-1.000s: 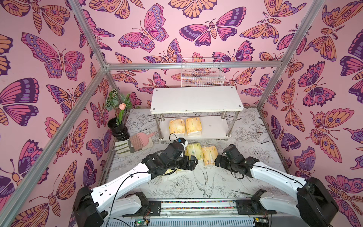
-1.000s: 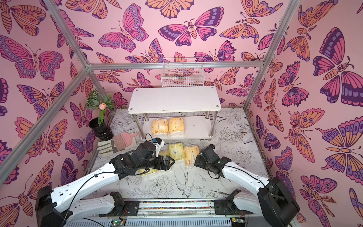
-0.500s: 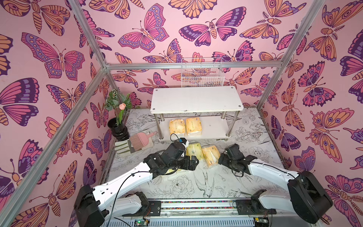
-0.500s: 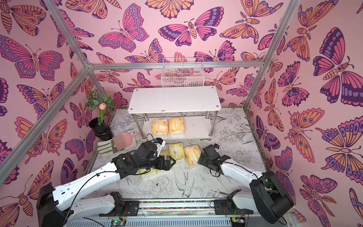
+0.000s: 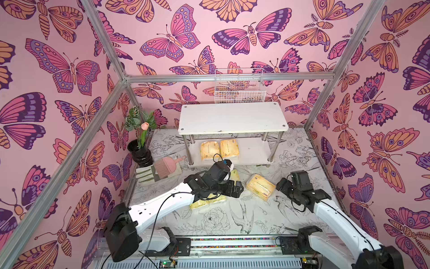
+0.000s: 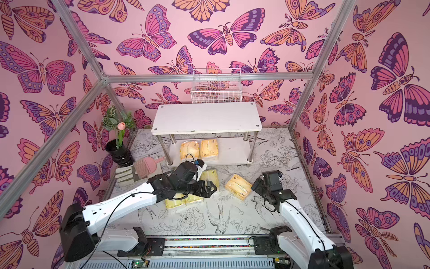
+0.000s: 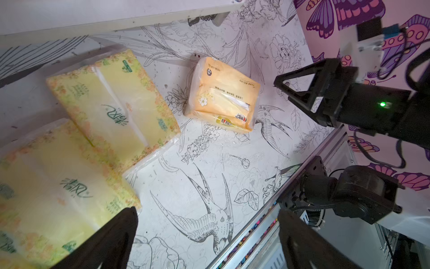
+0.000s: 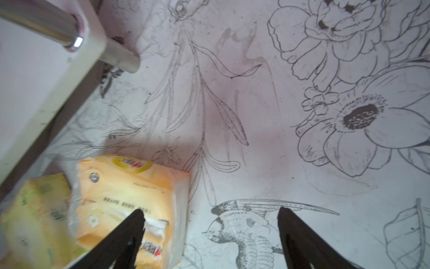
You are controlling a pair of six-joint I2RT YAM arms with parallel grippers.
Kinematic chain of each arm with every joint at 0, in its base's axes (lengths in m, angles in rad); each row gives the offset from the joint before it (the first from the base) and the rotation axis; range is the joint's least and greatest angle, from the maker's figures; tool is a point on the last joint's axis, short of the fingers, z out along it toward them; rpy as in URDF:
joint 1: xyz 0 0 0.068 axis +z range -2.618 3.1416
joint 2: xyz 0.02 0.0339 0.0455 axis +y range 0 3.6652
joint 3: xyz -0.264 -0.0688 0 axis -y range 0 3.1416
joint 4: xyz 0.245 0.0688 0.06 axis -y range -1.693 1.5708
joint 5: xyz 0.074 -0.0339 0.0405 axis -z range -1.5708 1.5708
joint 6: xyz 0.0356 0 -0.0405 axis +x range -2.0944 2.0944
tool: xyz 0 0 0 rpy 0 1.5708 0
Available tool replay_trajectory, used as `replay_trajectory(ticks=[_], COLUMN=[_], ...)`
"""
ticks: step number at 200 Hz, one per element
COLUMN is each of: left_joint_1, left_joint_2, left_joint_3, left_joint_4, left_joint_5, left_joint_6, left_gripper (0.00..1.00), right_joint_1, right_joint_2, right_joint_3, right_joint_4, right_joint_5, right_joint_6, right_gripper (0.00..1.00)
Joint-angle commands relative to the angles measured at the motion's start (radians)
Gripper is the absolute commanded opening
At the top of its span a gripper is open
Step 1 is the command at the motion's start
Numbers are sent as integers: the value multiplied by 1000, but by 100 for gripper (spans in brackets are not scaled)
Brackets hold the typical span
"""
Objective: Place the tissue boxes on the shelf by color
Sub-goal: Pick up the box of tissues from the center of the board.
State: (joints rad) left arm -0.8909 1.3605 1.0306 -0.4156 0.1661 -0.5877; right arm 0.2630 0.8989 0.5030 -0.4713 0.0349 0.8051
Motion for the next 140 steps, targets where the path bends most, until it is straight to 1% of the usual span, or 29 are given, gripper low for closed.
replay_trajectory(ticks=[1,34,63,86,108,122,126,140], left_joint_1=[-5,-3,9,26,41,46,48,53], left_joint_2=[107,275,389,464,523,555,564,591], left_joint_3=[66,178,250,282,303,317,322,334], left_joint_4=[45,61,81,110,146,161,167,186], left_joint_5=[58,102,127,162,197,206,209,218], left_joint_6=[56,72,70,56,40,30,28,20], left_gripper=[100,100,100,100,100,100,100,100], right_joint_1=[-7,-8,-8,-8,-8,-8,-7,-8], right_joint_2=[-75,-169,-270,-373,-462,-486,-486,-478], right_joint_3=[-10,-132,-265,-355,-403,-412,-449,-461], right_joint_4=[-35,57,144,215,218,218,216,210], right_joint_5=[-111,-288,-378,-391,-378,-384,-386,-391], right_joint_6=[69,184,273,331,358,367,367,367], right_gripper=[93,92,91,90,90,90,89,88])
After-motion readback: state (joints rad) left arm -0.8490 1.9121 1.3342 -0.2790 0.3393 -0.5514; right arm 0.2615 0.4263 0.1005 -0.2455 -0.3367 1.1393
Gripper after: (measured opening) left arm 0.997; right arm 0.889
